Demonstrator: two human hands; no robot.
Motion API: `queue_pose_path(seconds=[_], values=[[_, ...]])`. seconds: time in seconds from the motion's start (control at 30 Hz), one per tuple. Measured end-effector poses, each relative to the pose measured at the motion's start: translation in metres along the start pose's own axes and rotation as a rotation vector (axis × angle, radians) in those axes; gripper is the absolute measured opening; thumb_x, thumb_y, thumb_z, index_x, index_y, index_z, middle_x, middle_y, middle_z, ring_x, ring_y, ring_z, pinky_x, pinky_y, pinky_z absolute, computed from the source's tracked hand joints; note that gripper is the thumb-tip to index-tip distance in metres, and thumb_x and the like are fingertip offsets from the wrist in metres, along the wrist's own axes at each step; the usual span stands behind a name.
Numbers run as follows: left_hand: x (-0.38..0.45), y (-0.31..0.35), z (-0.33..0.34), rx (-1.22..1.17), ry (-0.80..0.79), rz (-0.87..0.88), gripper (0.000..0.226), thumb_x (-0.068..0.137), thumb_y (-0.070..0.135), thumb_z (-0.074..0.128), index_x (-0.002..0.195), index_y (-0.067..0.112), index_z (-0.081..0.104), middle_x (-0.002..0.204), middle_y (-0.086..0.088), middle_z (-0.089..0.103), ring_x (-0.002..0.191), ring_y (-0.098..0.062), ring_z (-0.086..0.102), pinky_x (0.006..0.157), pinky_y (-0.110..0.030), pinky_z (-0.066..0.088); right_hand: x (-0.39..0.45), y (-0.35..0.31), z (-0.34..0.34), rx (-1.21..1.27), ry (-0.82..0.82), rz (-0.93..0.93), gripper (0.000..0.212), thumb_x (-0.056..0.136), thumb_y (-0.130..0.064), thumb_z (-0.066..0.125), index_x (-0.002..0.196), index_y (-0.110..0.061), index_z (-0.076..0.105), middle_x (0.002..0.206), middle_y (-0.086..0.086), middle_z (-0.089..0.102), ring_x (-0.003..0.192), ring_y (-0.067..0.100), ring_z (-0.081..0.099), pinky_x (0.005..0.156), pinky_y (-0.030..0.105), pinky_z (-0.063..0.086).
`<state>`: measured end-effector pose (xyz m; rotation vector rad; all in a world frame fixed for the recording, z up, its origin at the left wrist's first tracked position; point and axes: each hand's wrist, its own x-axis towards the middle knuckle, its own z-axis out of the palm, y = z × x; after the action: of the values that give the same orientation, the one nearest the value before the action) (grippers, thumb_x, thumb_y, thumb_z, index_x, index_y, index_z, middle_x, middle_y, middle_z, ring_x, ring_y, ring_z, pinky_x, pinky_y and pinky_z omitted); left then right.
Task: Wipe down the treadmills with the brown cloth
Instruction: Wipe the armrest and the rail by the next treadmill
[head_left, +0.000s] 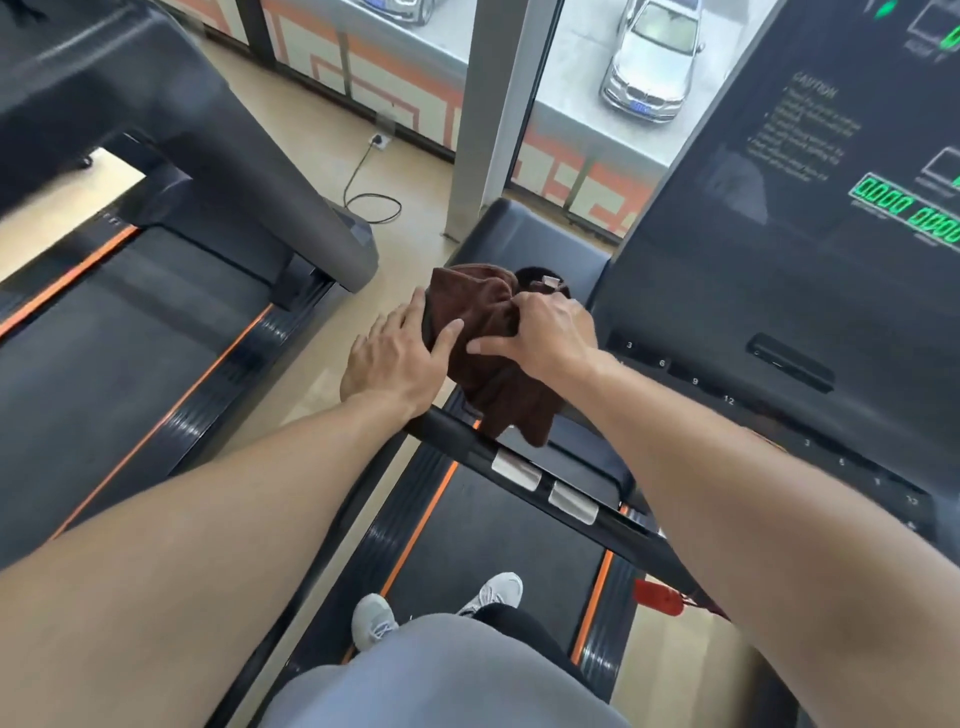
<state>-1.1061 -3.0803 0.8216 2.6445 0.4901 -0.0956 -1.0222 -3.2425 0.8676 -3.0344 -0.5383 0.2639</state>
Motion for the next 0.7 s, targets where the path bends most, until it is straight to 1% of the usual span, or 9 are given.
queue_pose_path(seconds=[0.1, 0.17, 0.23, 0.3, 0.33, 0.4, 0.47, 0.5, 0.7], values=[[-0.002, 0.002, -0.005, -0.038, -0.021, -0.02, 0.076, 0.099, 0.072, 0.017, 0.162, 0.031, 0.014, 0.162, -0.002, 0.036, 0.148, -0.024, 0.035, 0.115, -0.046, 0.031, 0.007, -0.002, -0.019, -0.137, -0.134, -0.004, 0.072, 0.092, -0.078, 0.044, 0.115, -0.015, 0.069, 0.121, 0.008, 0.068, 0.111, 0.03, 0.064, 0.079, 0.037, 0.044], [-0.002, 0.002, -0.008, -0.058, -0.041, -0.028, 0.075, 0.099, 0.072, 0.017, 0.162, 0.031, 0.013, 0.163, -0.002, 0.034, 0.148, -0.024, 0.034, 0.115, -0.046, 0.031, 0.012, -0.007, -0.022, -0.184, -0.285, -0.006, 0.075, 0.099, -0.073, 0.033, 0.133, -0.013, 0.062, 0.141, 0.011, 0.06, 0.13, 0.032, 0.055, 0.099, 0.043, 0.044], [-0.003, 0.002, -0.008, -0.072, -0.049, -0.026, 0.075, 0.099, 0.072, 0.016, 0.162, 0.032, 0.013, 0.164, -0.001, 0.033, 0.148, -0.024, 0.033, 0.115, -0.046, 0.031, 0.016, -0.009, -0.02, -0.143, -0.421, -0.014, 0.09, 0.099, -0.074, 0.029, 0.16, -0.008, 0.029, 0.167, 0.014, 0.028, 0.155, 0.032, 0.021, 0.124, 0.047, 0.018], [-0.001, 0.003, -0.008, -0.08, -0.05, -0.021, 0.076, 0.099, 0.072, 0.018, 0.162, 0.031, 0.013, 0.164, -0.001, 0.032, 0.148, -0.024, 0.034, 0.114, -0.047, 0.031, 0.019, -0.004, -0.018, -0.065, -0.45, -0.018, 0.105, 0.094, -0.08, 0.033, 0.164, -0.009, 0.004, 0.172, 0.011, 0.002, 0.159, 0.027, -0.005, 0.127, 0.043, -0.003], [0.0, 0.003, -0.008, -0.078, -0.052, -0.021, 0.077, 0.099, 0.072, 0.018, 0.162, 0.03, 0.013, 0.164, -0.001, 0.032, 0.148, -0.024, 0.033, 0.114, -0.047, 0.032, 0.02, -0.002, -0.018, -0.039, -0.439, -0.027, 0.107, 0.092, -0.082, 0.036, 0.165, -0.01, 0.005, 0.172, 0.011, 0.002, 0.159, 0.027, -0.005, 0.127, 0.042, -0.003], [-0.001, 0.003, -0.007, -0.072, -0.054, -0.018, 0.078, 0.098, 0.073, 0.018, 0.162, 0.029, 0.014, 0.164, -0.002, 0.033, 0.149, -0.024, 0.033, 0.114, -0.047, 0.032, 0.016, 0.003, -0.019, 0.006, -0.368, -0.043, 0.09, 0.093, -0.078, 0.043, 0.161, -0.02, 0.031, 0.166, 0.011, 0.029, 0.155, 0.031, 0.021, 0.124, 0.041, 0.017], [-0.002, 0.003, -0.008, -0.082, -0.06, -0.014, 0.079, 0.098, 0.074, 0.016, 0.162, 0.029, 0.014, 0.164, -0.002, 0.033, 0.149, -0.024, 0.032, 0.115, -0.047, 0.031, 0.009, 0.009, -0.016, 0.075, -0.167, -0.038, 0.052, 0.099, -0.065, 0.049, 0.135, -0.031, 0.063, 0.136, 0.009, 0.064, 0.128, 0.034, 0.055, 0.103, 0.038, 0.041], [-0.002, 0.003, -0.009, -0.087, -0.067, -0.015, 0.079, 0.097, 0.075, 0.015, 0.162, 0.029, 0.013, 0.164, -0.002, 0.032, 0.15, -0.024, 0.031, 0.115, -0.047, 0.031, 0.004, 0.011, -0.015, 0.099, -0.064, -0.021, 0.04, 0.101, -0.059, 0.051, 0.123, -0.03, 0.069, 0.122, 0.009, 0.07, 0.116, 0.036, 0.062, 0.093, 0.038, 0.046], [0.001, 0.0, -0.003, 0.021, -0.089, -0.023, 0.085, 0.094, 0.078, 0.008, 0.161, 0.026, 0.014, 0.16, -0.006, 0.037, 0.146, -0.027, 0.035, 0.115, -0.05, 0.033, 0.011, 0.011, -0.04, 0.064, 0.203, -0.041, 0.023, 0.108, -0.033, 0.044, 0.115, -0.027, 0.065, 0.116, 0.004, 0.07, 0.106, 0.034, 0.066, 0.086, 0.043, 0.049]])
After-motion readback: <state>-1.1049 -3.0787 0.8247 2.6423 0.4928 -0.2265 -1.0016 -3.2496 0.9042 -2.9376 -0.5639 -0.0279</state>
